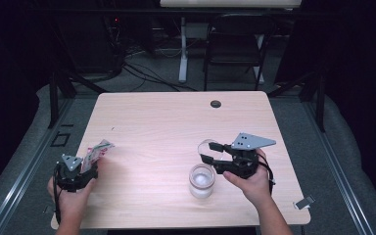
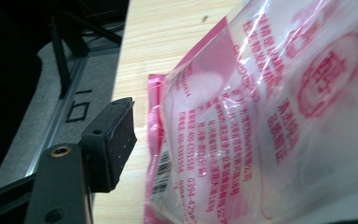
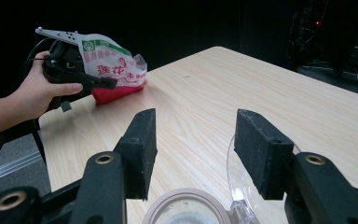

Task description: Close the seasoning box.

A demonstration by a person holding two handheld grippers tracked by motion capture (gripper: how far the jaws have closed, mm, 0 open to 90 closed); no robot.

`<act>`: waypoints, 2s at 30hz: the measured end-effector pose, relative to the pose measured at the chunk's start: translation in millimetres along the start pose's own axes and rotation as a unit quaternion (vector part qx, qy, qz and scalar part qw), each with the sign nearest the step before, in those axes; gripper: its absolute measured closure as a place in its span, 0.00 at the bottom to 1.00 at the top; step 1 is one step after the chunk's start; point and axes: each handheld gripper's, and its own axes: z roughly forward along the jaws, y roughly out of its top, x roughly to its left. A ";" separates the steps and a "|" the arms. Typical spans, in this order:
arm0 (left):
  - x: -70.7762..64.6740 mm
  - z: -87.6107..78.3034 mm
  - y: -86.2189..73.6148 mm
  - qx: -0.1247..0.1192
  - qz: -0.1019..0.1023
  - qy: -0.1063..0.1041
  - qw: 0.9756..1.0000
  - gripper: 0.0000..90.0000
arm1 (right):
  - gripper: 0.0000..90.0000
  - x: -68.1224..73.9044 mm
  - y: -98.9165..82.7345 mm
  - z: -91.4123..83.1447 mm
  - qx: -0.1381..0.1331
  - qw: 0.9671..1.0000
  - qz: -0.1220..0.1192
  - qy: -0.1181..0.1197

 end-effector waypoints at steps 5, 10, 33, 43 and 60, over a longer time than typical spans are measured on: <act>-4.4 -2.1 1.6 0.000 0.009 -0.001 1.000 0.35 | 0.54 -0.5 0.2 -1.2 -0.004 1.000 0.002 0.000; -12.0 -7.6 4.6 -0.020 0.007 -0.035 0.999 0.34 | 0.54 -0.3 0.3 -1.0 -0.004 1.000 0.002 -0.002; -82.7 -16.9 13.5 -0.031 0.107 -0.156 0.981 0.33 | 0.53 -1.0 6.7 -11.6 -0.015 1.000 0.003 -0.016; -98.4 -22.5 14.8 -0.030 0.114 -0.174 0.978 0.33 | 0.65 -15.3 5.6 -28.1 -0.034 0.998 0.025 -0.044; -104.3 -28.1 10.4 -0.043 0.120 -0.188 0.974 0.40 | 0.96 -32.5 -4.4 -32.8 -0.006 0.996 0.033 -0.084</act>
